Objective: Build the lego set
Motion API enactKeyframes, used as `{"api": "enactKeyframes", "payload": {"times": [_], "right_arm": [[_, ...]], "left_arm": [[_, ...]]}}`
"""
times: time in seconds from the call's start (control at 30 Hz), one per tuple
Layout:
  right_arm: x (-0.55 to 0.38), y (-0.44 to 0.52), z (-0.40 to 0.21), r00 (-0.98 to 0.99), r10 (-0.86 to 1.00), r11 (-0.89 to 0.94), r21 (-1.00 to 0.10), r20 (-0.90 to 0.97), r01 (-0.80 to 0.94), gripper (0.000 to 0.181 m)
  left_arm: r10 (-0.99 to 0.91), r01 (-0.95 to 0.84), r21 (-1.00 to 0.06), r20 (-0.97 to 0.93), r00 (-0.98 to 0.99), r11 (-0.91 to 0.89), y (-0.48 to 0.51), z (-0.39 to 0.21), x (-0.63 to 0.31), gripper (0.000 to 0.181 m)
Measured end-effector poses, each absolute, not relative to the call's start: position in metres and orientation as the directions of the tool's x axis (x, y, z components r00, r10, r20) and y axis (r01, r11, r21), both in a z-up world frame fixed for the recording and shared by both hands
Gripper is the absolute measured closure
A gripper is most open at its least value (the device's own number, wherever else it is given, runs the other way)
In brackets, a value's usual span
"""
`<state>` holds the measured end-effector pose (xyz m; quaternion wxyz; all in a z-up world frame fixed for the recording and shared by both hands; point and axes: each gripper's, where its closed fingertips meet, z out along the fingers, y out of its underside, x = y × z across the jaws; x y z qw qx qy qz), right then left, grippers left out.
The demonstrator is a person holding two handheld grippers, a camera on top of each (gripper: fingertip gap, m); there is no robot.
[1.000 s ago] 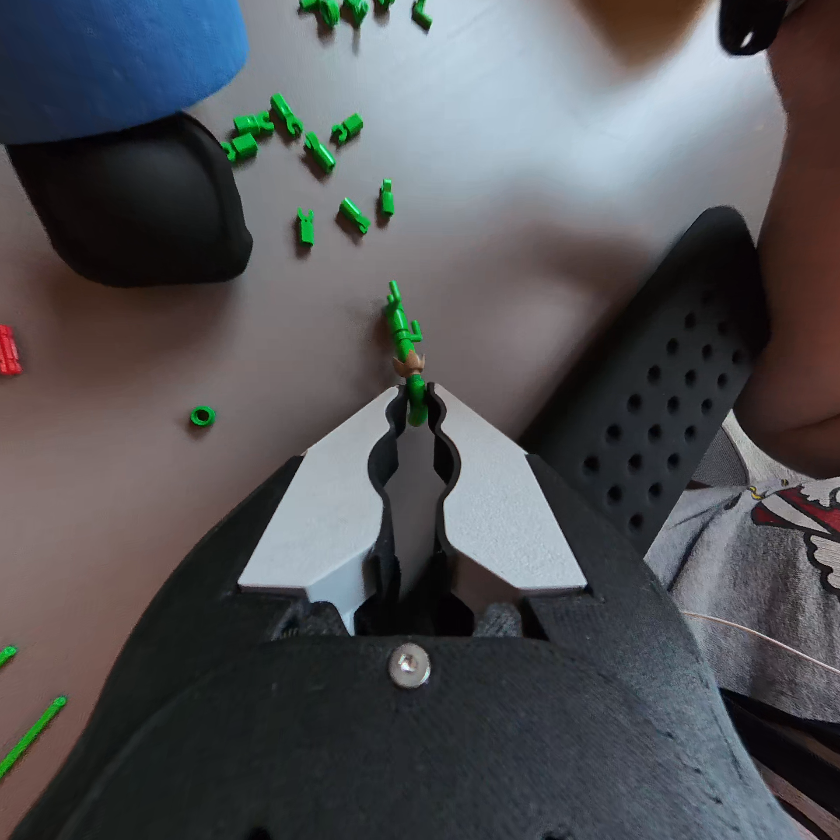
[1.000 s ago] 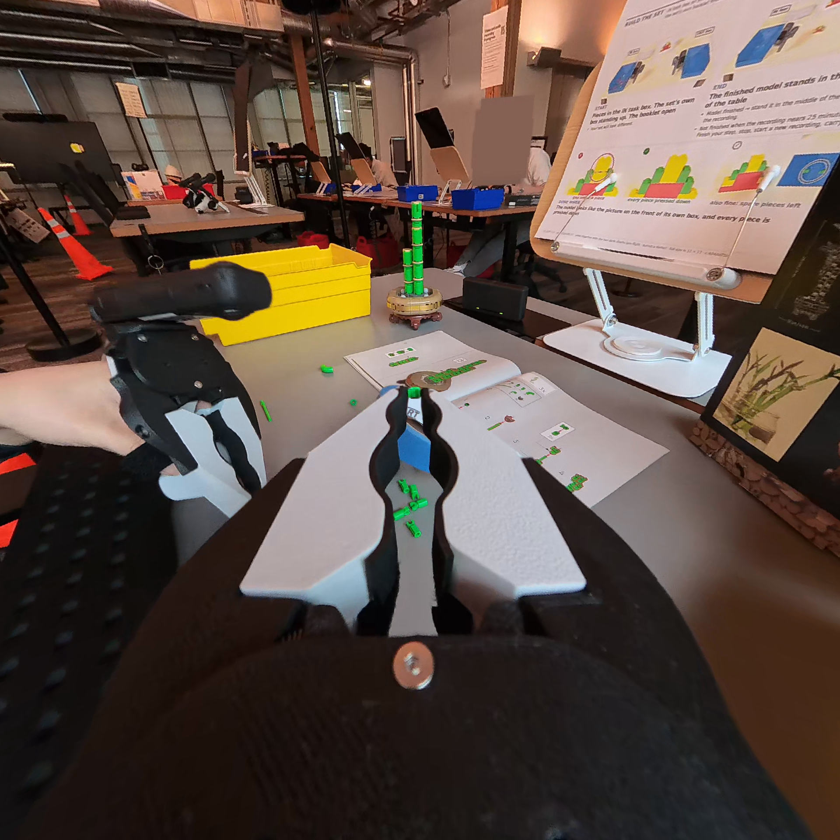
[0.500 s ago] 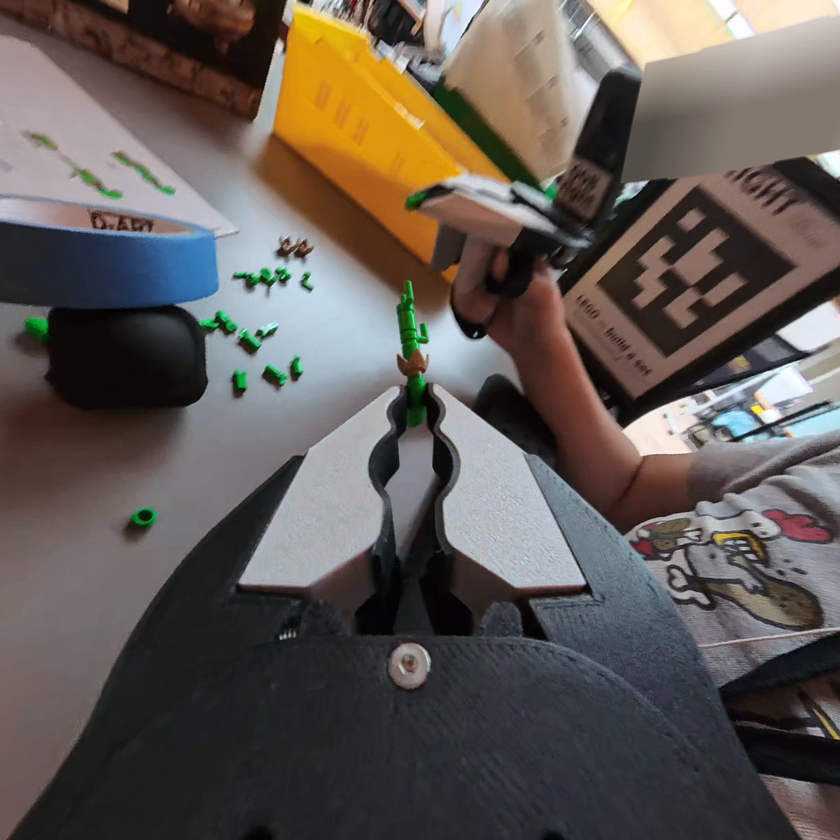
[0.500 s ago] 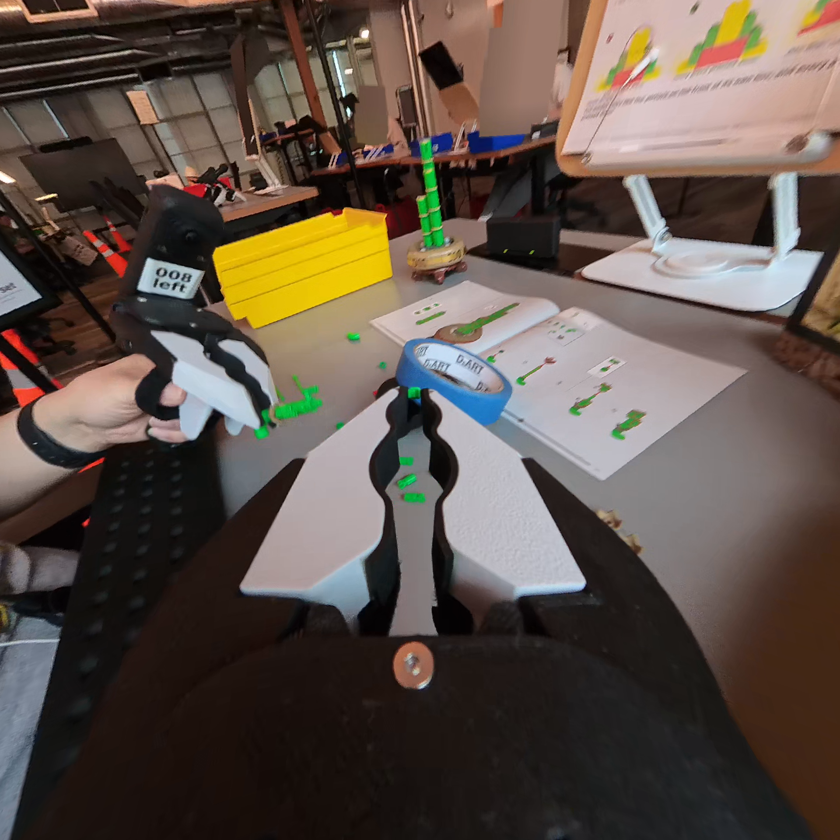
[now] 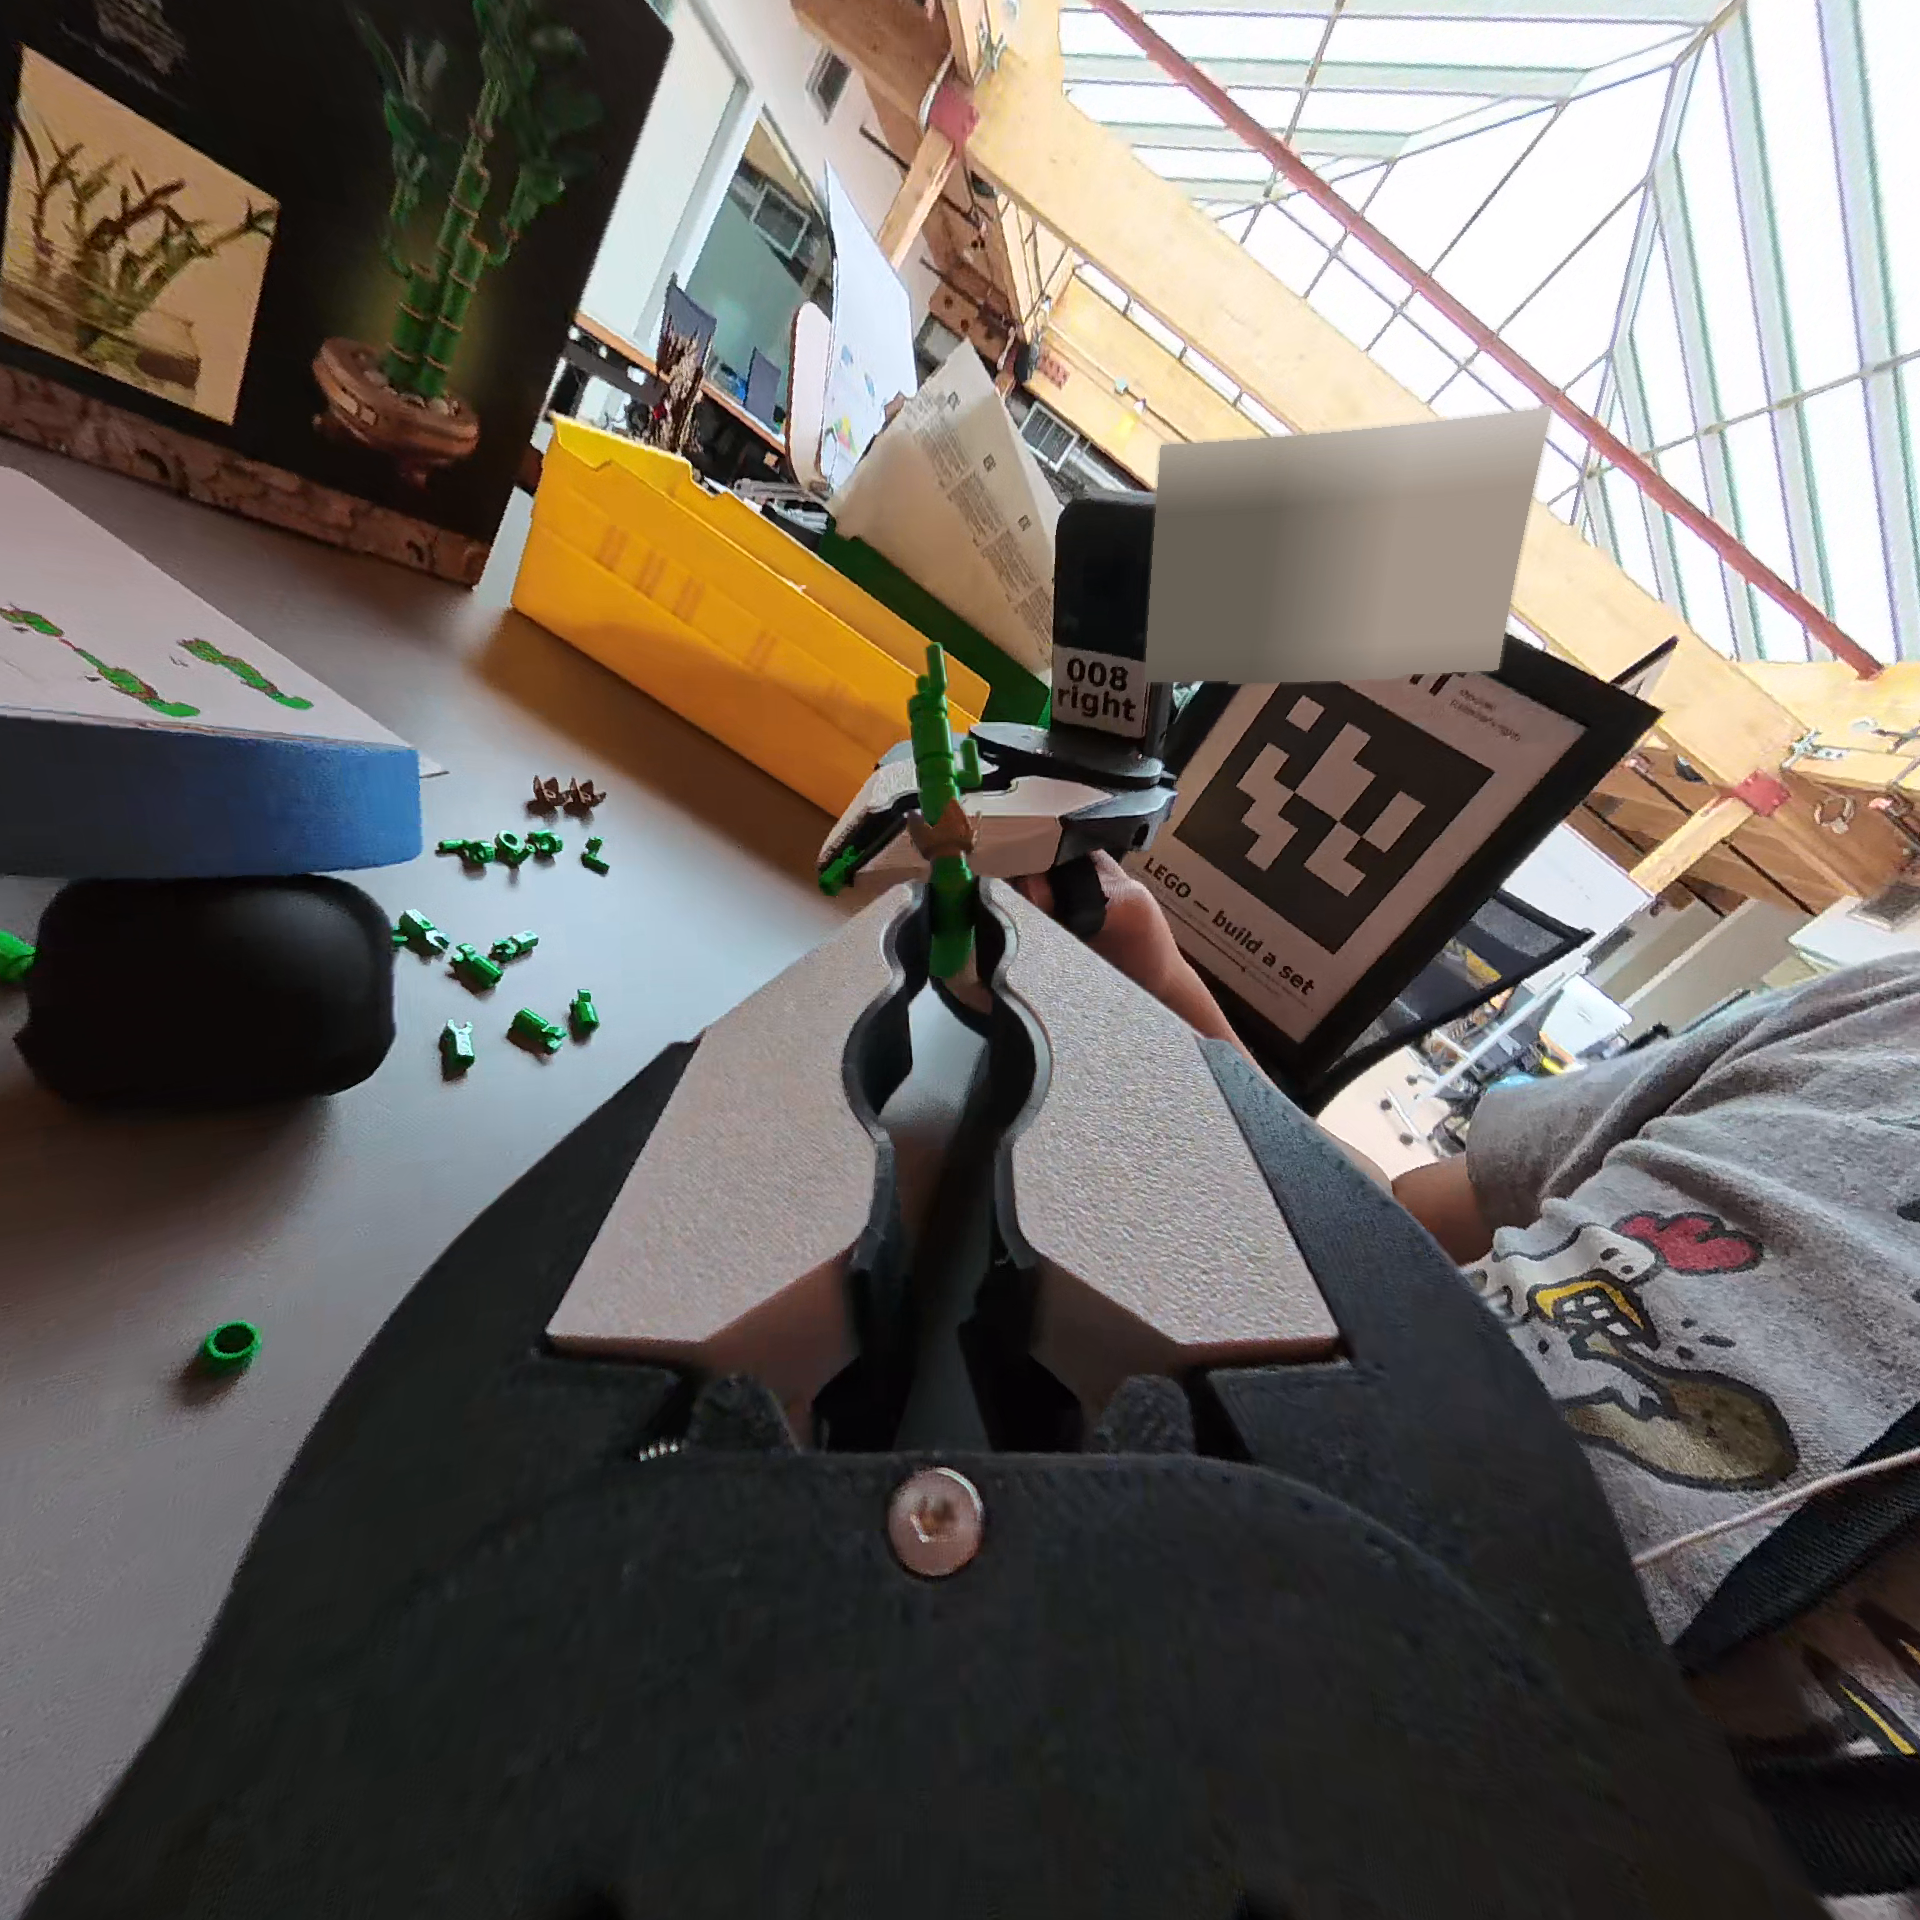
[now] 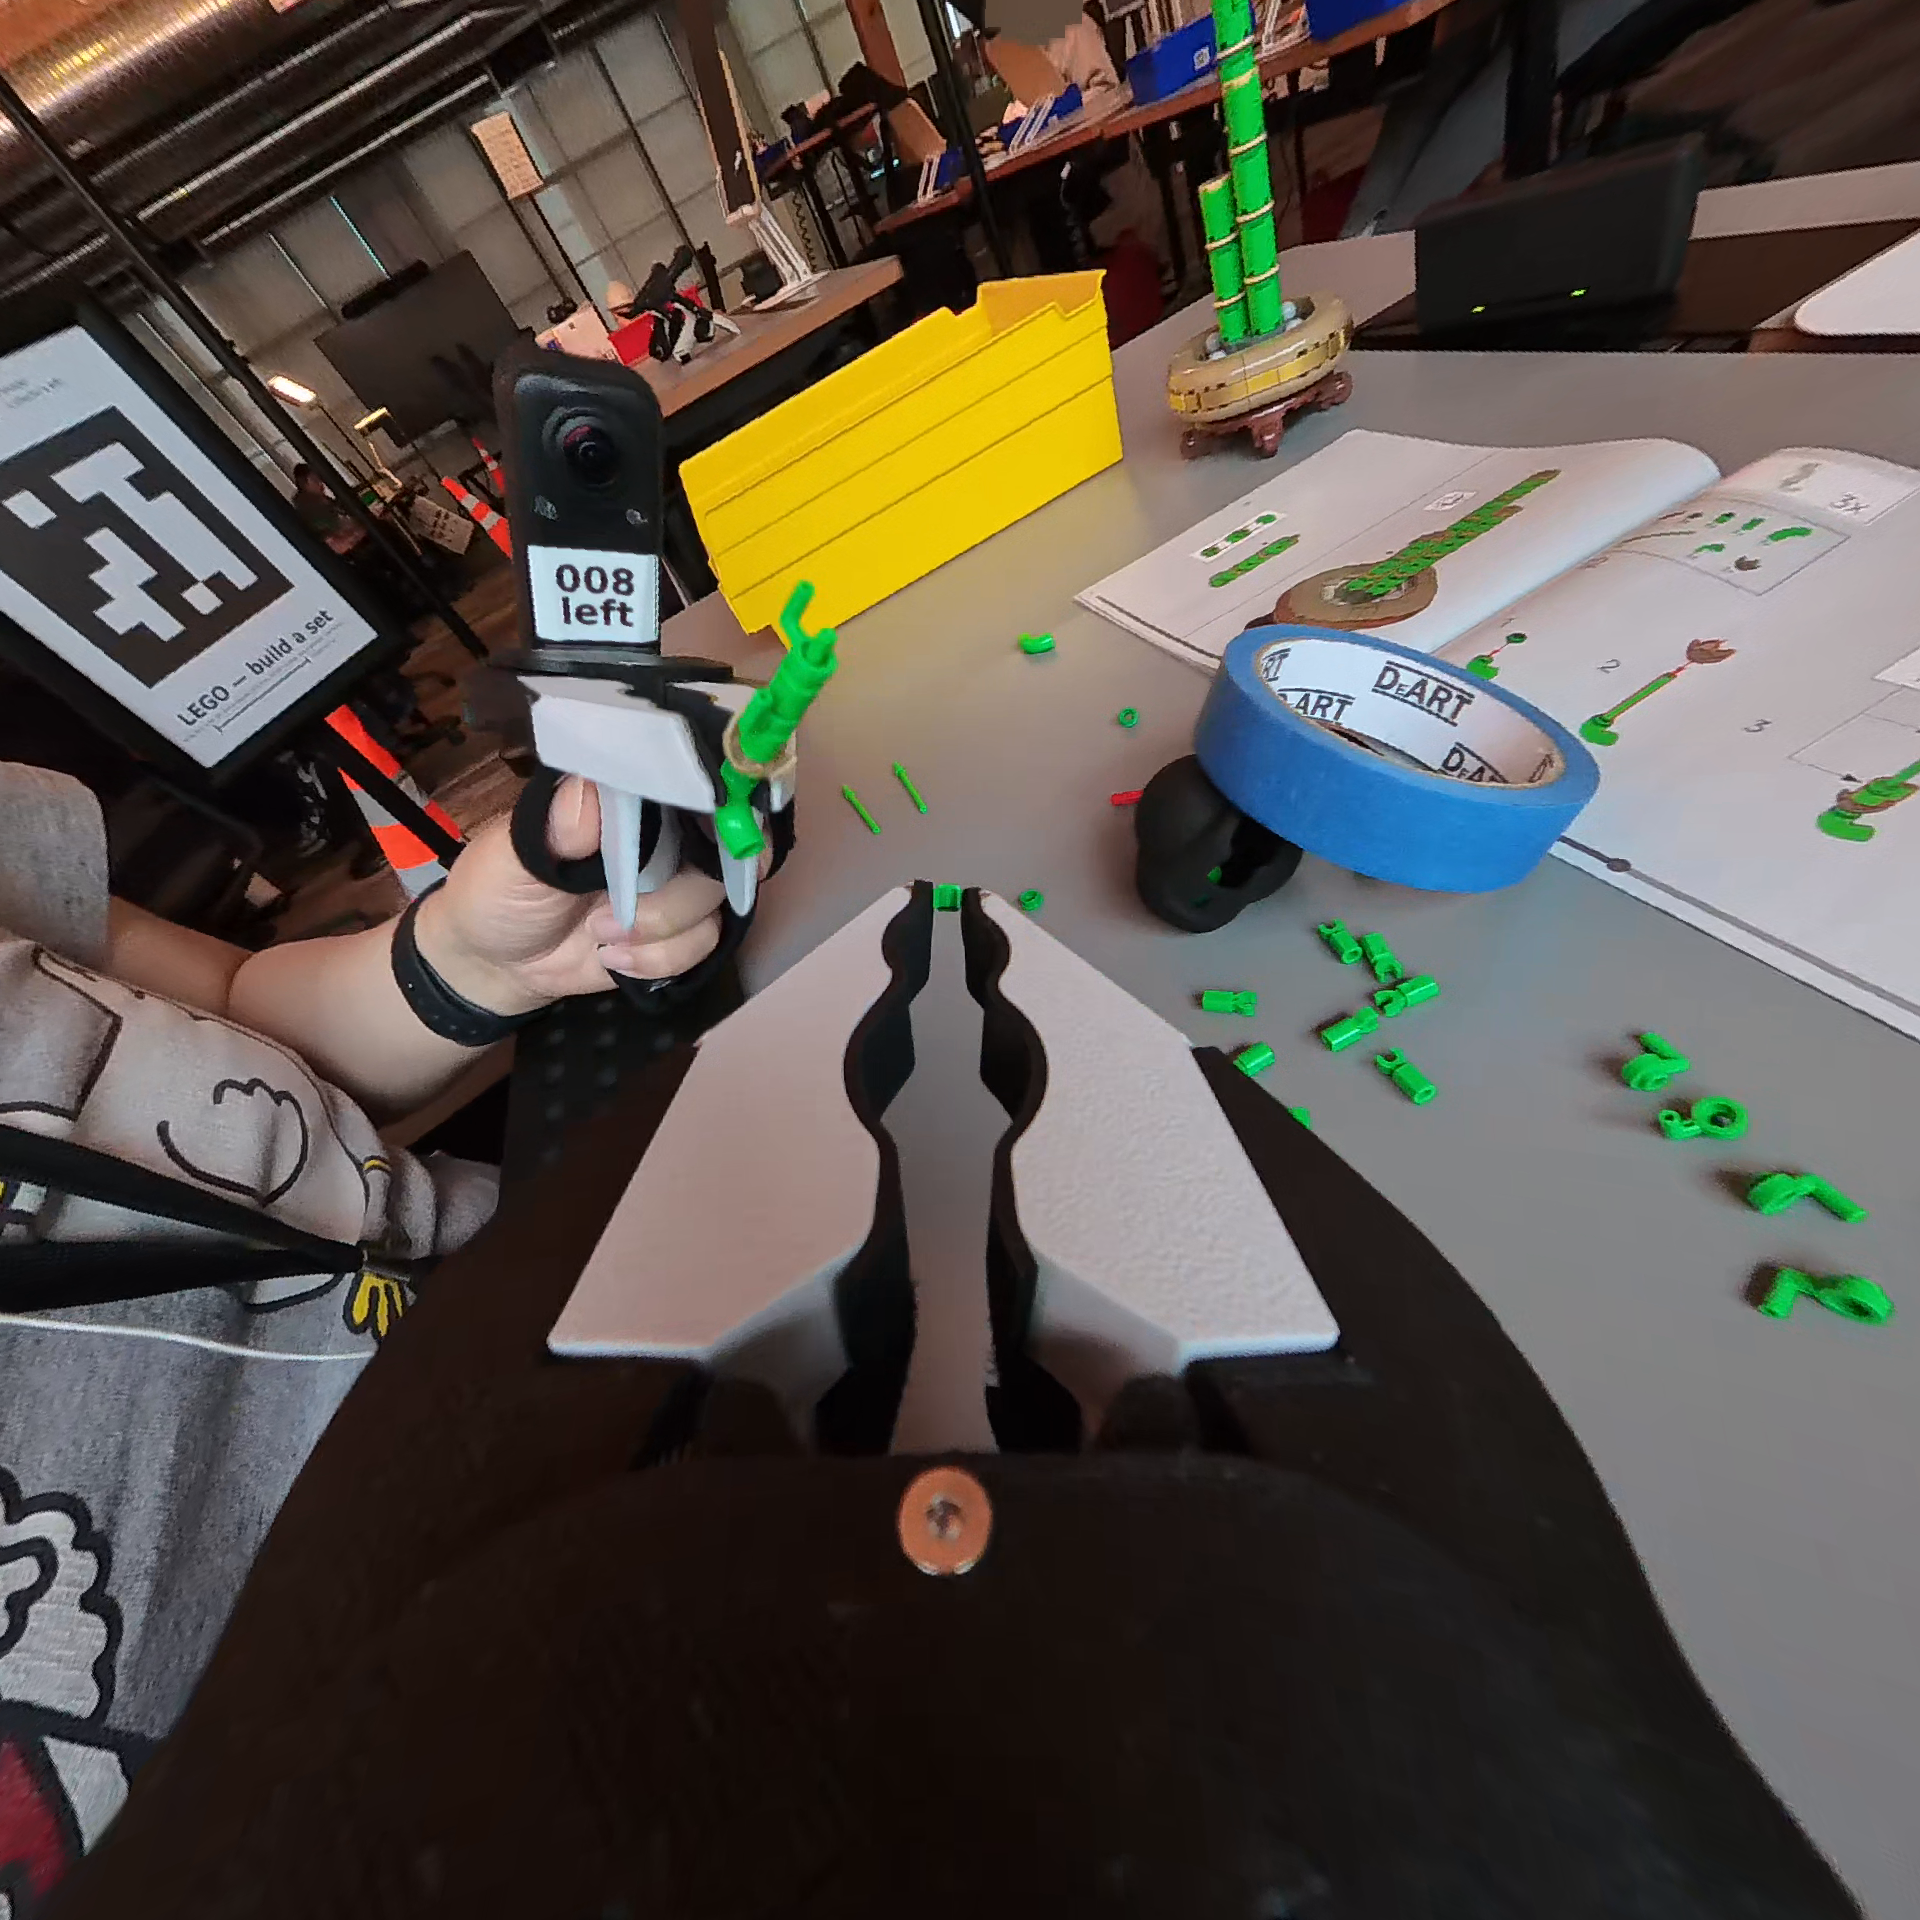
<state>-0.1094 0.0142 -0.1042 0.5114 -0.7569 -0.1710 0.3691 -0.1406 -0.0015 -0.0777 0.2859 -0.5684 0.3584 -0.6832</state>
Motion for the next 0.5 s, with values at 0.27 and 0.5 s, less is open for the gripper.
{"api": "enactKeyframes", "payload": {"times": [0.27,0.5], "right_arm": [[-0.112,0.013,-0.085,0.6,0.629,-0.471,-0.856,-0.495,-0.213,0.178],[-0.117,0.009,-0.072,0.575,0.627,-0.482,-0.842,-0.525,-0.244,0.178]], "left_arm": [[-0.835,0.076,-0.839,0.52,-0.179,-0.539,0.007,-0.067,-0.152,0.177],[-0.919,0.094,-0.917,0.375,-0.122,-0.387,0.001,-0.065,-0.155,0.176]]}}
